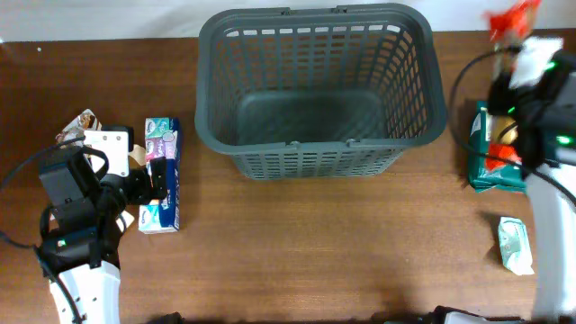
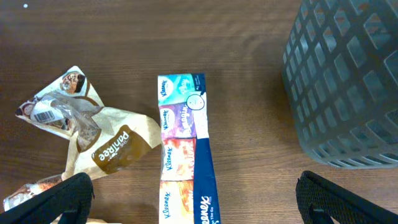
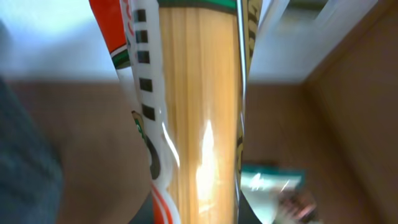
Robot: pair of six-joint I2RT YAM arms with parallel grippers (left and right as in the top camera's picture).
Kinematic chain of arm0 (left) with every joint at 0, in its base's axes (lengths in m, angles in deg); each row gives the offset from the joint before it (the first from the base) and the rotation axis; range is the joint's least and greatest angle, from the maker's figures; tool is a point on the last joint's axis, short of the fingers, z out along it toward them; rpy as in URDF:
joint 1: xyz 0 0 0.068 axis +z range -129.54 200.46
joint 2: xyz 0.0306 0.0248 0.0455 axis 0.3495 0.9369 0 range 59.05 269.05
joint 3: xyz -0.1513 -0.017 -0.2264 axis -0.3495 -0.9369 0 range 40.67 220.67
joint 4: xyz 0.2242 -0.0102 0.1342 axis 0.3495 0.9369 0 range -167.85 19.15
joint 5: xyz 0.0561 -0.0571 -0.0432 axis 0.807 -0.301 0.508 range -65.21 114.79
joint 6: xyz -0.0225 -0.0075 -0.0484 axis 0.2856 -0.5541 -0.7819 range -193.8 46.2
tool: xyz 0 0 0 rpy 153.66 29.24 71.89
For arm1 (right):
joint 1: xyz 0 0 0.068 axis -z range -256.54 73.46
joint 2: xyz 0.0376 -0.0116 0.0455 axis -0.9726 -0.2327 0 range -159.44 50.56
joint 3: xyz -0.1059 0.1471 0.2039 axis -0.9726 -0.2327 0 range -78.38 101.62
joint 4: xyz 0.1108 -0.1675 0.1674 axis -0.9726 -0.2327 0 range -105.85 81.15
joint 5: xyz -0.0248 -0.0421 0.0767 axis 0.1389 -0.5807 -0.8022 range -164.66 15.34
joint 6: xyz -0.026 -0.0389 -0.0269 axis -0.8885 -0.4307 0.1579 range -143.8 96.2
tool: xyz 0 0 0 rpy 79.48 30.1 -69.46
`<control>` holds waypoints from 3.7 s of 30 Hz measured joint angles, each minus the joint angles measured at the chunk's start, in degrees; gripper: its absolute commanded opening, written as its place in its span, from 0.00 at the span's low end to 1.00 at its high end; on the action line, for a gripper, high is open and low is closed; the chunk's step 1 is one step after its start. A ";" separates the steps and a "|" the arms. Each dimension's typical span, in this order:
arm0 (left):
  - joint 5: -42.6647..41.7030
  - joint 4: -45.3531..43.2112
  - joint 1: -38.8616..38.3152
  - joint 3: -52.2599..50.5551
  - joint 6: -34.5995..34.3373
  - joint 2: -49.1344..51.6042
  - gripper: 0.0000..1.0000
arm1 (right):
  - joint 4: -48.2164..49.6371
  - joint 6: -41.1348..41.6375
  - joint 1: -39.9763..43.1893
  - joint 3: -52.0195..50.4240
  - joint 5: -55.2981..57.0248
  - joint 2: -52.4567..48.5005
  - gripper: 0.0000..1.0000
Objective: Pack container
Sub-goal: 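Lift the spaghetti pack with the right gripper over the basket, then lower the spaghetti pack into the basket and open the right gripper, then move the right gripper to the green Nescafé bag and grasp its edge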
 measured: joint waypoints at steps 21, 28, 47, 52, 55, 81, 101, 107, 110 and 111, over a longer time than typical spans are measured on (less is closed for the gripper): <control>0.17 -0.02 0.00 0.00 0.00 0.02 0.99 | -6.84 2.71 -9.07 11.41 -40.65 5.11 0.04; 0.17 0.00 0.00 0.00 0.00 0.00 0.99 | -7.80 -0.11 -20.26 11.67 -43.65 4.63 0.04; 0.17 0.00 0.00 0.00 0.00 0.00 0.99 | -5.97 -3.26 -24.39 14.95 -45.59 -7.23 0.04; 0.17 0.02 0.00 0.00 0.00 0.02 0.99 | -7.32 -3.87 -24.39 14.99 -44.48 -7.23 0.60; 0.17 0.02 0.00 0.00 0.00 0.02 0.99 | -8.55 -4.68 -24.39 14.88 -42.73 -7.87 0.97; 0.15 0.00 0.00 0.00 -0.02 0.02 0.99 | -12.57 9.18 -13.81 34.45 -30.69 -6.84 0.99; 0.15 0.02 0.00 0.00 -0.02 0.02 0.99 | -50.25 21.49 22.34 36.35 -1.66 -14.14 0.99; 0.15 0.02 0.00 0.00 -0.02 0.02 0.99 | -47.98 7.45 23.08 35.15 -1.86 -24.20 0.99; 0.17 0.02 0.00 0.00 -0.02 0.02 0.99 | -45.66 2.25 23.08 34.99 -3.39 -28.74 1.00; 0.15 0.02 0.00 0.00 -0.02 0.02 0.99 | -44.96 0.85 23.08 34.97 -3.93 -29.88 1.00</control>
